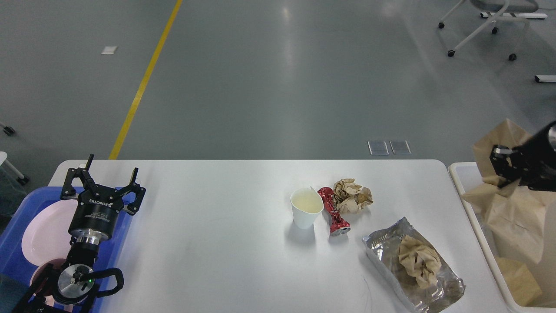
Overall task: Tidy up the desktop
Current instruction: 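Lift the paper bag and carry it into the white bin, then open the right gripper to release the bag inside the bin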
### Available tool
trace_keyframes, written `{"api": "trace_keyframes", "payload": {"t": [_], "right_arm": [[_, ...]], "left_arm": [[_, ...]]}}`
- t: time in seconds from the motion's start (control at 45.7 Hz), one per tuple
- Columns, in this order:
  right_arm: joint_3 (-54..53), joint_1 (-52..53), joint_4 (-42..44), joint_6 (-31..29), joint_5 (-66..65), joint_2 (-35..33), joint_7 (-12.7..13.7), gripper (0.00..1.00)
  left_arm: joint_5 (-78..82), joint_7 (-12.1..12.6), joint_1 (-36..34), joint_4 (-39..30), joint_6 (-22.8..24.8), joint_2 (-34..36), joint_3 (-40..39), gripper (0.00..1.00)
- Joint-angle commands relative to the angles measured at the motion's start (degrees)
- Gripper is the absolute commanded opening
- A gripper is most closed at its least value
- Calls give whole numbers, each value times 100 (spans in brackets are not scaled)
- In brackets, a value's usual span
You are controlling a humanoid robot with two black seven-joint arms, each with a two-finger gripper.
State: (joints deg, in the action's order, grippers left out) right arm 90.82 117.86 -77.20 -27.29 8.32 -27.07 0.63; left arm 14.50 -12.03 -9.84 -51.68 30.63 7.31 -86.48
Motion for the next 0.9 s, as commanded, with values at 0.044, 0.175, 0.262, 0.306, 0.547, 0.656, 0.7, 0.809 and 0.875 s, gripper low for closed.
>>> {"api": "trace_keyframes", "payload": {"t": [0.044,0.175,0.262,0.306,0.547,0.656,0.7,0.809,0.875], "right_arm": [[-758,-1624,1328,601,-577,-808,-1,0],[-1540,-3162,2550,866,-797,-1055,-1,0],[-2164,-4251,3394,945,-797,-1011,-1,0],[-2471,-4744,3833,1015,-797,-994,-1,0],[-3668,-7083,5811,2025,-736,-230,25,0],[-3940,-7672,6418,2500,-718,122,121,0],[-3967,-7874,6603,2719,-727,254,218,0],[-3976,-8200,6911,3124,-709,483,429,0],[-3976,-8271,6946,3168,-700,501,438,0]], "left_arm": [[0,8,0,0,4,-1,0,96],[0,-1,0,0,-5,-1,0,96],[0,-1,0,0,4,-1,0,96],[0,-1,0,0,4,-1,0,96],[0,8,0,0,4,-1,0,96],[0,-1,0,0,-5,-1,0,96],[0,-1,0,0,4,-1,0,96],[0,-1,0,0,4,-1,0,96],[0,-1,0,0,-5,-1,0,96]]}}
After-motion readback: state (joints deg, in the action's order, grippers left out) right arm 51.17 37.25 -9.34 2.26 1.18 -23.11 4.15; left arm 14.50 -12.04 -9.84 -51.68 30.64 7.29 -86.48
